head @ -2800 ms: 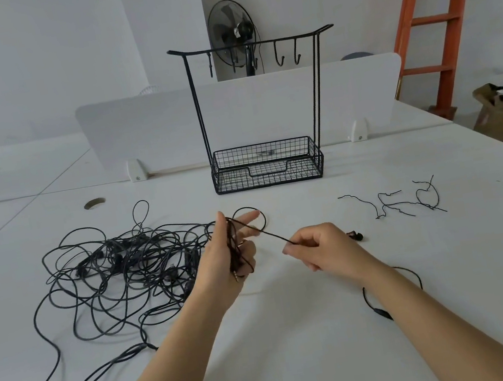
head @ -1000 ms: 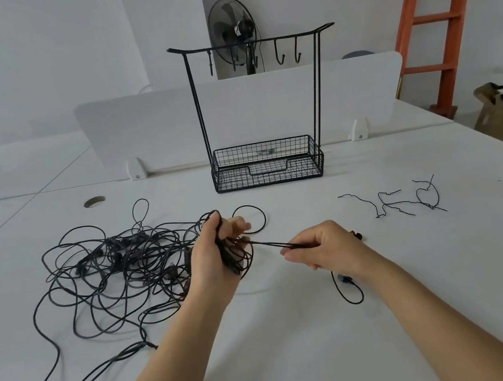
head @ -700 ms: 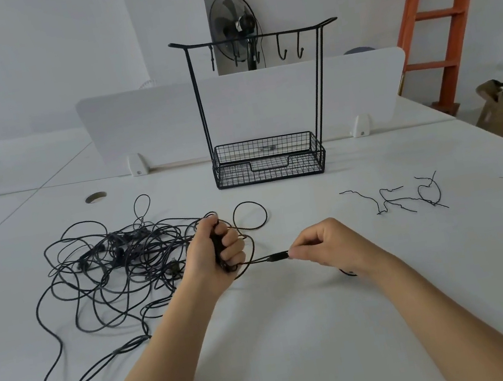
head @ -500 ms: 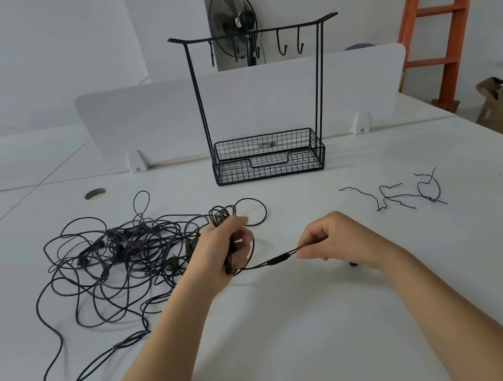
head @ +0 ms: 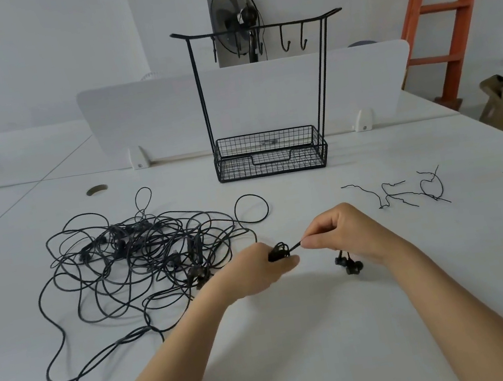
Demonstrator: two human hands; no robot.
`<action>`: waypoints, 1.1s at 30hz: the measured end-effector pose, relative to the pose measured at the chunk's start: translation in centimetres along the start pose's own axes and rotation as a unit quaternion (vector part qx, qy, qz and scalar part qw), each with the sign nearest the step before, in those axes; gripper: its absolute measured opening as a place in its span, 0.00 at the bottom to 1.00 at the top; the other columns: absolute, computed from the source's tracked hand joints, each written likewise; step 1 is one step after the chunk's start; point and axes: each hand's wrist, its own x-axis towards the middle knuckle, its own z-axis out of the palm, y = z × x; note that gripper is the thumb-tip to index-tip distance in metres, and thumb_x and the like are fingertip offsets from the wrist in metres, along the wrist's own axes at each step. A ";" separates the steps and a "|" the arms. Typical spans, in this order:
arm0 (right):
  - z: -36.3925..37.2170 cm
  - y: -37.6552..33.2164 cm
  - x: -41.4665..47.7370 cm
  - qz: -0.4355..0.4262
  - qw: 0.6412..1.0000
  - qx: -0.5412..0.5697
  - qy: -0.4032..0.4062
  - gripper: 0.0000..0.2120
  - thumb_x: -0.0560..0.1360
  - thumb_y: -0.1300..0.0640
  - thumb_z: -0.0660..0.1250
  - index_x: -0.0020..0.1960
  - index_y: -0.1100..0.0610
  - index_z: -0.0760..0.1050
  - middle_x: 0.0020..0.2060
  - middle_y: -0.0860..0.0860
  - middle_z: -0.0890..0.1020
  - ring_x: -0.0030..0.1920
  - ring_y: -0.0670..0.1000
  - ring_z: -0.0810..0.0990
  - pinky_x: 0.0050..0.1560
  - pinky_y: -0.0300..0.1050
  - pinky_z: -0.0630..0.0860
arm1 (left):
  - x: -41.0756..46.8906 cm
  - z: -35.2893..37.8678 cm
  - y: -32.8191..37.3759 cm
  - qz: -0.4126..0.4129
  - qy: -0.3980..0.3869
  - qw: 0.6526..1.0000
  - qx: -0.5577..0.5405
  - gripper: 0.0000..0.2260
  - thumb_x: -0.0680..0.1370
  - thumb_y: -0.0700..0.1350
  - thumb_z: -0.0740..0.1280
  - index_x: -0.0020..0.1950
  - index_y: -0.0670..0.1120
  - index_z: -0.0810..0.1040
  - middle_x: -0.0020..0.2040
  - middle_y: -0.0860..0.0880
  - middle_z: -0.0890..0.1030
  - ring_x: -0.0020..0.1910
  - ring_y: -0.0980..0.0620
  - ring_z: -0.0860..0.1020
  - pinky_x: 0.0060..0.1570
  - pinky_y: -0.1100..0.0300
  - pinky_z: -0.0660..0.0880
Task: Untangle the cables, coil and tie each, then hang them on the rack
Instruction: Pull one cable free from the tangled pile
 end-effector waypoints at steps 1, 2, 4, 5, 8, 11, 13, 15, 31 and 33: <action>-0.1 0.1 0.0 0.001 1.000 -0.001 0.002 0.07 0.70 0.62 0.71 0.34 0.55 0.80 0.21 0.42 0.75 0.23 0.39 0.66 0.28 0.30 0.64 | 0.0 -0.1 -0.1 0.013 -0.024 0.999 -0.042 0.22 0.78 0.55 0.61 0.28 0.47 0.62 0.22 0.52 0.65 0.21 0.54 0.61 0.22 0.65 0.59; -0.1 0.1 0.0 0.004 1.000 0.002 0.005 0.07 0.70 0.62 0.71 0.34 0.55 0.79 0.20 0.42 0.73 0.23 0.40 0.66 0.27 0.30 0.63 | -0.1 -0.3 -0.3 0.031 -0.044 0.995 -0.086 0.23 0.79 0.54 0.59 0.26 0.47 0.62 0.21 0.52 0.64 0.21 0.53 0.60 0.23 0.63 0.58; -0.3 0.2 0.0 0.010 1.000 0.016 0.017 0.07 0.71 0.62 0.71 0.34 0.56 0.79 0.19 0.43 0.71 0.22 0.41 0.65 0.26 0.32 0.62 | -0.2 -0.8 -0.5 0.065 -0.056 0.983 -0.163 0.23 0.81 0.51 0.57 0.26 0.47 0.62 0.19 0.51 0.62 0.22 0.52 0.58 0.23 0.64 0.58; -0.5 0.3 0.0 0.015 0.999 0.024 0.024 0.07 0.71 0.62 0.70 0.34 0.56 0.79 0.19 0.43 0.70 0.22 0.42 0.65 0.25 0.34 0.62 | -0.2 -0.9 -0.6 0.078 -0.051 0.976 -0.197 0.23 0.81 0.51 0.56 0.27 0.46 0.63 0.19 0.50 0.62 0.22 0.52 0.58 0.23 0.64 0.58; -0.6 0.3 0.1 0.023 0.998 0.056 0.032 0.06 0.72 0.61 0.69 0.36 0.57 0.79 0.21 0.45 0.73 0.23 0.43 0.66 0.23 0.36 0.64 | 0.0 -0.8 -0.8 0.102 -0.029 0.951 -0.289 0.21 0.82 0.50 0.53 0.30 0.44 0.67 0.20 0.50 0.64 0.22 0.53 0.59 0.23 0.63 0.57; -0.3 0.5 0.3 0.018 0.997 0.064 0.025 0.06 0.73 0.63 0.68 0.37 0.58 0.79 0.22 0.45 0.75 0.24 0.42 0.70 0.25 0.35 0.68 | 0.3 -0.4 -0.7 0.113 0.033 0.934 -0.338 0.20 0.82 0.50 0.52 0.39 0.44 0.76 0.24 0.49 0.70 0.23 0.53 0.60 0.23 0.63 0.57; -0.2 0.7 0.5 0.017 0.998 0.047 0.028 0.07 0.73 0.63 0.68 0.36 0.57 0.79 0.24 0.46 0.77 0.26 0.41 0.73 0.30 0.31 0.70 | 0.5 -0.3 -0.5 0.112 0.100 0.910 -0.386 0.19 0.82 0.50 0.51 0.44 0.46 0.79 0.27 0.49 0.72 0.23 0.54 0.61 0.22 0.64 0.56; -0.3 0.9 0.6 0.016 0.999 0.029 0.036 0.08 0.73 0.62 0.68 0.35 0.55 0.78 0.27 0.46 0.78 0.28 0.41 0.74 0.34 0.28 0.69 | 0.8 -0.4 -0.5 0.106 0.159 0.886 -0.422 0.18 0.82 0.49 0.52 0.45 0.48 0.79 0.30 0.49 0.72 0.22 0.55 0.62 0.21 0.66 0.57; 4.8 0.4 0.4 -0.090 0.989 -0.038 0.114 0.07 0.72 0.63 0.68 0.37 0.66 0.79 0.27 0.48 0.74 0.28 0.41 0.70 0.33 0.32 0.64 | 1.1 0.3 -0.2 0.067 0.130 0.826 -0.544 0.19 0.82 0.52 0.53 0.50 0.45 0.81 0.42 0.51 0.77 0.35 0.56 0.67 0.31 0.68 0.66; 5.0 0.6 0.3 -0.107 0.987 -0.069 0.094 0.08 0.72 0.62 0.68 0.37 0.65 0.79 0.27 0.49 0.73 0.30 0.43 0.69 0.33 0.33 0.63 | 1.0 0.4 -0.2 0.065 0.120 0.840 -0.525 0.21 0.82 0.53 0.51 0.46 0.46 0.82 0.40 0.51 0.76 0.36 0.56 0.68 0.34 0.67 0.66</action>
